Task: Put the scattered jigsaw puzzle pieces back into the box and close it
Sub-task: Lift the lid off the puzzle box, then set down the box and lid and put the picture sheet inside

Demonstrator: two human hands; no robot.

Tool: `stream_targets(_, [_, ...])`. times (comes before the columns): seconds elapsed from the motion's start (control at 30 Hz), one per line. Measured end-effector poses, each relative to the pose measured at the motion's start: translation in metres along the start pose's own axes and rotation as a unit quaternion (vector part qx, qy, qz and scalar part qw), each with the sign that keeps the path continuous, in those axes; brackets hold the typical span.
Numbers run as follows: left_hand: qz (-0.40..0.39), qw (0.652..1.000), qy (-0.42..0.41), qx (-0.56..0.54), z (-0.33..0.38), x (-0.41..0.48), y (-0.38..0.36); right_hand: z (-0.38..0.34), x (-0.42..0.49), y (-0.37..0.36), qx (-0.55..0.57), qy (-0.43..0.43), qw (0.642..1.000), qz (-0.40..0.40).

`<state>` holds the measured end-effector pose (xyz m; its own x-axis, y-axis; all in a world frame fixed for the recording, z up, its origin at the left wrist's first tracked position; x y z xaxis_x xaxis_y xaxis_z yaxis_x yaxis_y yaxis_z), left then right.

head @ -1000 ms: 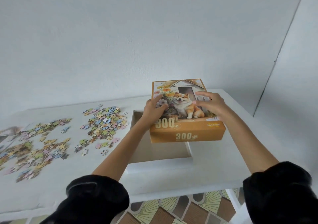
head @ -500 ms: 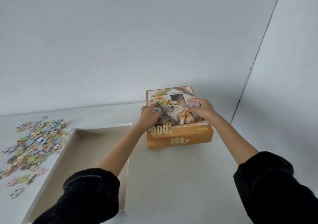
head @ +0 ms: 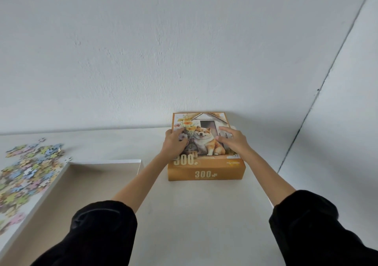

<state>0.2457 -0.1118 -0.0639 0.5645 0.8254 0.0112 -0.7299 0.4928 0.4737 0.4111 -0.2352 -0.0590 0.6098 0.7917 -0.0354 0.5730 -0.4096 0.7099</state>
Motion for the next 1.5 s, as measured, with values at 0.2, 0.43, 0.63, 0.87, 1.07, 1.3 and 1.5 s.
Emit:
stream_targets(0.2, [0.003, 1.000, -0.004, 0.013, 0.004, -0.001, 0.001, 0.000, 0.002, -0.002, -0.064, 0.024, 0.998, 0.009])
stream_targets(0.43, [0.013, 0.997, -0.053, 0.048, 0.019, -0.015, 0.035, -0.043, -0.016, 0.010, -0.094, 0.104, 0.986, 0.091])
stream_targets(0.63, [0.040, 0.991, -0.100, 0.084, 0.016, -0.046, 0.097, -0.101, -0.039, -0.018, -0.061, 0.171, 0.982, 0.048])
stream_targets(0.87, [0.052, 0.985, -0.095, 0.136, -0.035, -0.110, 0.175, -0.148, -0.095, -0.091, -0.034, 0.190, 0.981, 0.009])
stream_targets(1.07, [0.010, 0.983, -0.026, 0.179, -0.098, -0.171, 0.225, -0.160, -0.156, -0.141, -0.027, 0.160, 0.987, -0.012])
stream_targets(1.3, [-0.027, 0.991, -0.001, 0.130, -0.143, -0.207, 0.239, -0.151, -0.215, -0.181, -0.029, 0.092, 0.995, -0.033])
stream_targets(1.5, [-0.008, 1.000, -0.011, 0.025, -0.145, -0.206, 0.235, -0.147, -0.232, -0.191, 0.001, 0.049, 0.999, 0.014])
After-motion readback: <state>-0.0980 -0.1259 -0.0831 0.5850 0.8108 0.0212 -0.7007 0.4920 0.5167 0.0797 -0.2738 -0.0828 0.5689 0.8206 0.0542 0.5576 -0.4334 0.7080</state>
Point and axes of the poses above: each hand's wrist, its own x-axis towards the middle knuckle, its own y-axis out of the back of the hand, z = x × y, the point moved 5 cm from there along x, towards the middle knuckle, and after that the axes turned 15 degrees about -x, right-handed, at the moved point
